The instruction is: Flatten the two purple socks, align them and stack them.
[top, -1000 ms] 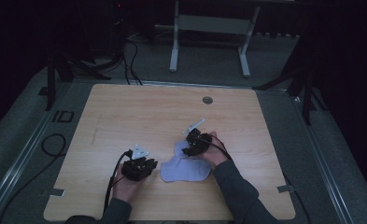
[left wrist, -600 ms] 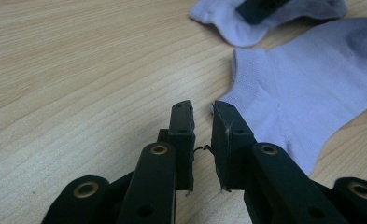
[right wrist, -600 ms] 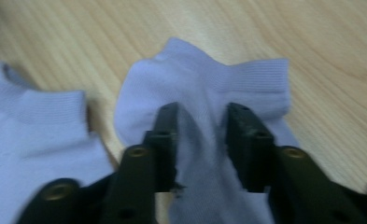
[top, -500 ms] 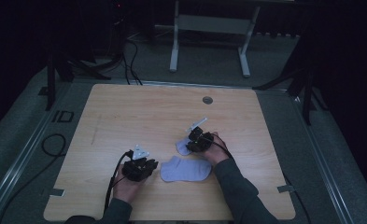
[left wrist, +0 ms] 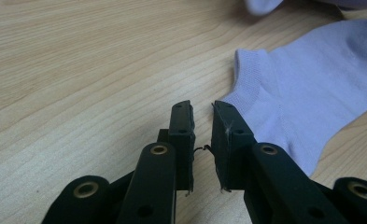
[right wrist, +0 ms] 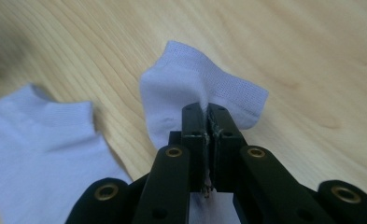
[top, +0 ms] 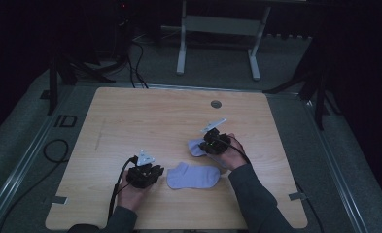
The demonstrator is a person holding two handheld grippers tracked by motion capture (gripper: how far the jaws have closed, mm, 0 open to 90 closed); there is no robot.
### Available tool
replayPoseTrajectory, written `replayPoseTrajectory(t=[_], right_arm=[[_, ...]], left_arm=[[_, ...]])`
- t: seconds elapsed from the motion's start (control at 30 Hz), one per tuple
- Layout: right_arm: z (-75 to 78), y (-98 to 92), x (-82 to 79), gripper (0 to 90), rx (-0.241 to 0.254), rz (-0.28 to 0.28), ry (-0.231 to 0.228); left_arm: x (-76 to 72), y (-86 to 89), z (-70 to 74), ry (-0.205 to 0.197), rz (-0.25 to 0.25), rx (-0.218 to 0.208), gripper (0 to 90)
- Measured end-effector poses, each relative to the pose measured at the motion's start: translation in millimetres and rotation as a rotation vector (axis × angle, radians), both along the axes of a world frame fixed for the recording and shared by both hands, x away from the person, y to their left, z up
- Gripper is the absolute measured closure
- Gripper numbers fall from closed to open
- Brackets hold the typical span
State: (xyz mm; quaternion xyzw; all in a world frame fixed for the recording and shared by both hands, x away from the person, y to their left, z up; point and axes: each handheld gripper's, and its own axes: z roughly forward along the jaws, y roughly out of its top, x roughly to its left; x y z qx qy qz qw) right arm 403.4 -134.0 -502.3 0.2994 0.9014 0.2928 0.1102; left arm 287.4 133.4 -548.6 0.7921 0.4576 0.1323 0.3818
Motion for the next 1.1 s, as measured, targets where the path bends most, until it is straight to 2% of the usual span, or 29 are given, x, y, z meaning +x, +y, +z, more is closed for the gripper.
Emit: replayPoseTrajectory(t=[0.03, 0.27, 0.37, 0.57, 0.8, 1.1], right_arm=[[10.3, -9.0, -4.3, 86.3, 0.032, -0.002, -0.016], [38.3, -31.6, -22.5, 86.3, 0.108, 0.004, -0.087], [50.7, -35.4, -32.6, 86.2, 0.138, 0.016, -0.121], [67.8, -37.0, -53.1, 86.0, 0.165, 0.056, -0.177], [69.9, -31.5, -69.2, 85.6, 0.152, 0.102, -0.202], [55.9, -23.9, -70.1, 85.8, 0.134, 0.124, -0.174]], left_arm=[[0.0, 0.0, 0.1, -0.001, 0.000, 0.001, 78.3], [0.5, -0.9, -0.8, -0.001, -0.001, 0.003, 78.3], [0.0, -1.4, -0.8, 0.001, -0.004, 0.006, 78.3], [-0.2, -0.7, -0.3, -0.001, 0.002, 0.000, 78.3], [-0.5, -2.0, -0.8, 0.002, -0.004, 0.003, 78.3], [-0.6, -1.9, -0.8, 0.000, -0.001, 0.001, 78.1]])
